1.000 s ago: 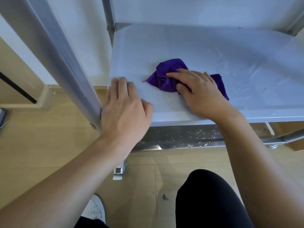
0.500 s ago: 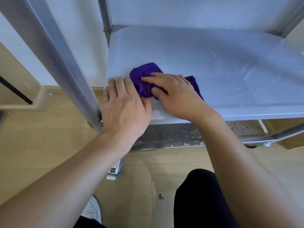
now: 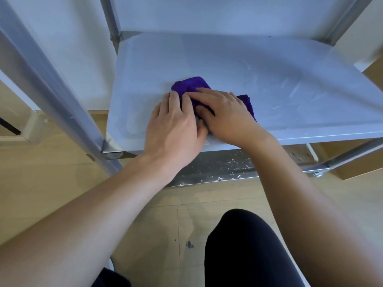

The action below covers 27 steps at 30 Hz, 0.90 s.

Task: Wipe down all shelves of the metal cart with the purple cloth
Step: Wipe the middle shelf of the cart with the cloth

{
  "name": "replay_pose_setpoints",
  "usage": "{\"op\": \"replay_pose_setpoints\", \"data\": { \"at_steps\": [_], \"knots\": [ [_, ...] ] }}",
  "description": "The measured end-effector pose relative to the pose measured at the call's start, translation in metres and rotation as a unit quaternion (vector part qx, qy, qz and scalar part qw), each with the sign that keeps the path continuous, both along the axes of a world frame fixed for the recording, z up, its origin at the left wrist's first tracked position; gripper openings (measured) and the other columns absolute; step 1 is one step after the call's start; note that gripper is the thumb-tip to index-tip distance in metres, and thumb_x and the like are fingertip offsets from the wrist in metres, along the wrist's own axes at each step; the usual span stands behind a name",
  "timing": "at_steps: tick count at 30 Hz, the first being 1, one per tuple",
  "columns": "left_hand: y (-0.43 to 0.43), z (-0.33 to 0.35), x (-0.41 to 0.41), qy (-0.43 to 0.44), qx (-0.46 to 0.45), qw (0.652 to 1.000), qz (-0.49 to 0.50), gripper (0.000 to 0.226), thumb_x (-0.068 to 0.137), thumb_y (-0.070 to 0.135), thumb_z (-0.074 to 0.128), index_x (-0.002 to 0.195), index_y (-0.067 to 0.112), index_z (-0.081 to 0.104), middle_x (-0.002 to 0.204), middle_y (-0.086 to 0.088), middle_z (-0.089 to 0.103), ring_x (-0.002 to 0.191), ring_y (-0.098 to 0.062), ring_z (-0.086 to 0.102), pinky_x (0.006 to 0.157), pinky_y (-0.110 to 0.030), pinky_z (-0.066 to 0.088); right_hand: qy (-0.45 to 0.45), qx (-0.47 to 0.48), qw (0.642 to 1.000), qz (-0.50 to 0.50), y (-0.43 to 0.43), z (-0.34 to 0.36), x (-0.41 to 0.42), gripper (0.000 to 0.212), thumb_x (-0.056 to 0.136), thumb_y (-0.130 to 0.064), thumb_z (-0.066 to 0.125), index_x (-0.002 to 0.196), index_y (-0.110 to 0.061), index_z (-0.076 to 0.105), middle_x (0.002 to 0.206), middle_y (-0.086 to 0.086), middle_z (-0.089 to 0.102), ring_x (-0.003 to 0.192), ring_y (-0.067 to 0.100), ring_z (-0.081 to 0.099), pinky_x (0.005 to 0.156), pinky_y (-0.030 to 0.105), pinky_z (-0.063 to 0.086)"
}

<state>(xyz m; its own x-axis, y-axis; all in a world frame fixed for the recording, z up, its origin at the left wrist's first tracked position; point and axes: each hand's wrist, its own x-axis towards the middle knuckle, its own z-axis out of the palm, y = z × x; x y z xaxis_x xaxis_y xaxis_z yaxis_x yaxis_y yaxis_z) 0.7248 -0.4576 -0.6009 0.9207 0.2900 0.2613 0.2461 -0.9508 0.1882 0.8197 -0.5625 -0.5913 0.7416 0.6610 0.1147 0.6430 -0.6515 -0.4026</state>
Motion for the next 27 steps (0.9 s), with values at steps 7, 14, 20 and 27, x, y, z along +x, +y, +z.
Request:
{"op": "replay_pose_setpoints", "data": {
  "at_steps": [7, 14, 20, 27],
  "knots": [
    [-0.025, 0.007, 0.015, 0.005, 0.001, 0.999, -0.036, 0.058, 0.088, 0.043, 0.025, 0.120, 0.006, 0.055, 0.114, -0.010, 0.057, 0.108, -0.028, 0.055, 0.088, -0.038, 0.045, -0.022, -0.001, 1.000, -0.014, -0.042, 0.001, 0.003, 0.041, 0.101, -0.028, 0.039, 0.139, -0.042, 0.046, 0.150, -0.011, 0.042, 0.139, 0.017, 0.035, 0.118, 0.044, 0.017],
    [-0.042, 0.004, 0.022, -0.013, -0.012, 0.997, -0.073, 0.053, 0.090, 0.034, 0.033, 0.130, 0.003, 0.051, 0.127, -0.011, 0.056, 0.113, -0.029, 0.057, 0.089, -0.041, 0.048, -0.043, -0.020, 0.998, -0.030, -0.074, 0.000, 0.013, 0.041, 0.102, -0.032, 0.038, 0.140, -0.044, 0.044, 0.151, -0.010, 0.041, 0.139, 0.016, 0.036, 0.114, 0.039, 0.021],
    [-0.036, 0.003, 0.042, -0.007, -0.034, 0.999, -0.023, 0.048, 0.093, 0.038, 0.033, 0.121, 0.006, 0.054, 0.120, -0.010, 0.059, 0.112, -0.029, 0.055, 0.088, -0.042, 0.045, -0.040, -0.016, 0.998, -0.039, -0.079, -0.003, 0.019, 0.039, 0.102, -0.035, 0.039, 0.139, -0.046, 0.044, 0.150, -0.013, 0.041, 0.139, 0.013, 0.034, 0.114, 0.035, 0.020],
    [-0.040, -0.005, 0.045, 0.003, -0.023, 0.999, -0.023, 0.056, 0.089, 0.034, 0.032, 0.127, -0.003, 0.049, 0.124, -0.018, 0.053, 0.121, -0.038, 0.048, 0.102, -0.048, 0.040, -0.019, -0.034, 0.996, -0.077, -0.065, -0.007, 0.060, 0.040, 0.102, -0.037, 0.036, 0.138, -0.053, 0.040, 0.152, -0.018, 0.036, 0.141, 0.012, 0.029, 0.115, 0.035, 0.017]
  ]
}}
